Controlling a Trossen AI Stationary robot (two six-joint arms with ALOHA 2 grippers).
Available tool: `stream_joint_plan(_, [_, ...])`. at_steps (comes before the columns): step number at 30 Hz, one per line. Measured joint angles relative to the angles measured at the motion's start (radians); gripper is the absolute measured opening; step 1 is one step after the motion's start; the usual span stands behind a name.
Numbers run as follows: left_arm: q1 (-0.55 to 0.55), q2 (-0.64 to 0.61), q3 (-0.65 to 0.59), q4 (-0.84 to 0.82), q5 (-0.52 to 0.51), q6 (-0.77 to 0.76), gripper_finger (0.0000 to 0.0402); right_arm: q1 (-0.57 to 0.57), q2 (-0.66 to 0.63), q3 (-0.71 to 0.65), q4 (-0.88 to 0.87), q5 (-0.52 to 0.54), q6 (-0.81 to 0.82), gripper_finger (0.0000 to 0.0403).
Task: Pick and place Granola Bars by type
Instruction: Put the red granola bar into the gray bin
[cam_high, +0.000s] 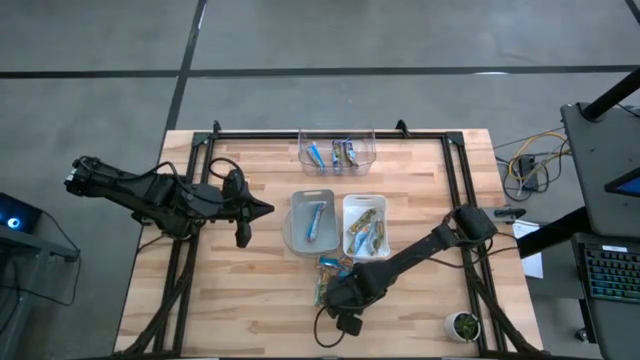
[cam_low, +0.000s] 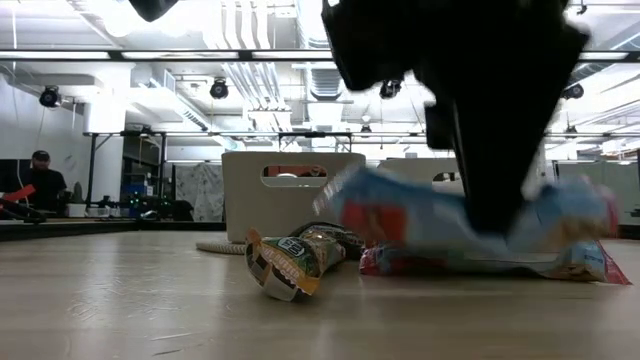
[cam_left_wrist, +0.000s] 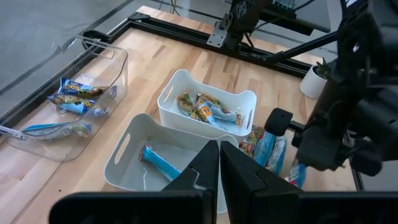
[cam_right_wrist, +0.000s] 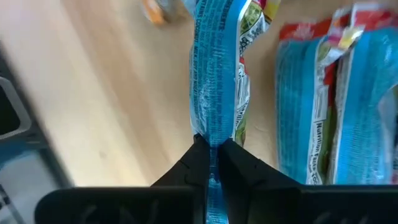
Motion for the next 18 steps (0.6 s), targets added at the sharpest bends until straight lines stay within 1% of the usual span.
stream_joint_plan(5, [0.000,0.000,0.000,0.000,0.000,0.000,0.0000,-0.001,-0.028,0.051,-0.054,0.001,-0.002,0.0017])
stream_joint_plan(11, [0.000,0.000,0.000,0.007,0.000,0.003,0.0000,-0.001,-0.049,0.139,-0.159,0.004,-0.003,0.0017])
stream_joint_plan(18, [0.001,-0.001,0.000,0.008,0.000,0.003,0.0000,-0.023,-0.093,0.252,-0.286,0.070,-0.011,0.0017])
